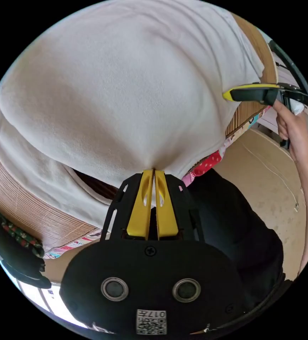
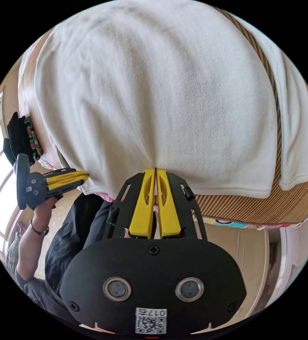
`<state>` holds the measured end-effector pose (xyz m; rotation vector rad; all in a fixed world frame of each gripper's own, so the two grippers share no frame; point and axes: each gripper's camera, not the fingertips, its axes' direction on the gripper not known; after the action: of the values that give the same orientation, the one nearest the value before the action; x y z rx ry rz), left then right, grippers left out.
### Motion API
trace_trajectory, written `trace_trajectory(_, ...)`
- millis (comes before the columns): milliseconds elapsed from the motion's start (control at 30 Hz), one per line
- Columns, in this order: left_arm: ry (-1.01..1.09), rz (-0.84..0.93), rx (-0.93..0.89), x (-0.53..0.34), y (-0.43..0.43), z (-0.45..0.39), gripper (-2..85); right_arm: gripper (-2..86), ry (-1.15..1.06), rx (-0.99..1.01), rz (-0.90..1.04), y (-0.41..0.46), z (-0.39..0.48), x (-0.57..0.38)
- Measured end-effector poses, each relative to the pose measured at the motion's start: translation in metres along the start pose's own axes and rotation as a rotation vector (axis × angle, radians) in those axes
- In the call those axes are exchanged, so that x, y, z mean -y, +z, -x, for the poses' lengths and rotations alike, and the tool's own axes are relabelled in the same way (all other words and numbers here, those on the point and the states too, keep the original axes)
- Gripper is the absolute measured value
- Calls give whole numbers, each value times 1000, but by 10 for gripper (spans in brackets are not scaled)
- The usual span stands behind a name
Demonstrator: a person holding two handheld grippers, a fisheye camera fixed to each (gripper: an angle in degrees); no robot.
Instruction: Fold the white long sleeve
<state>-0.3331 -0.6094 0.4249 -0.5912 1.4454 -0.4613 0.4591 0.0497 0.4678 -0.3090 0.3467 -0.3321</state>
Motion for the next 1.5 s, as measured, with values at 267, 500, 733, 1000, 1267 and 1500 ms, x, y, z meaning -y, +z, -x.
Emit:
trace_trajectory(267, -48, 31, 57, -89, 3, 82, -9, 5, -103, 109, 188, 57, 47, -35)
trace_trajectory(500, -260, -234, -352, -198, -19, 193, 19, 5, -138, 103, 363, 119, 123, -65)
trace_trajectory(733, -578, -523, -515, -265, -10, 282, 119, 5, -13, 172, 321, 129, 149, -103)
trace_trajectory(1000, -501, -235, -526, -216, -2, 314, 10, 5, 194, 243, 177, 142, 162, -190)
trace_trajectory(1267, -863, -653, -508, -377, -46, 406, 42, 5, 361, 409, -3, 178, 205, -283)
trace_trajectory(1500, -1211, -838, -936, -456, 35, 456, 115, 4, 470, 679, -199, 242, 259, -352)
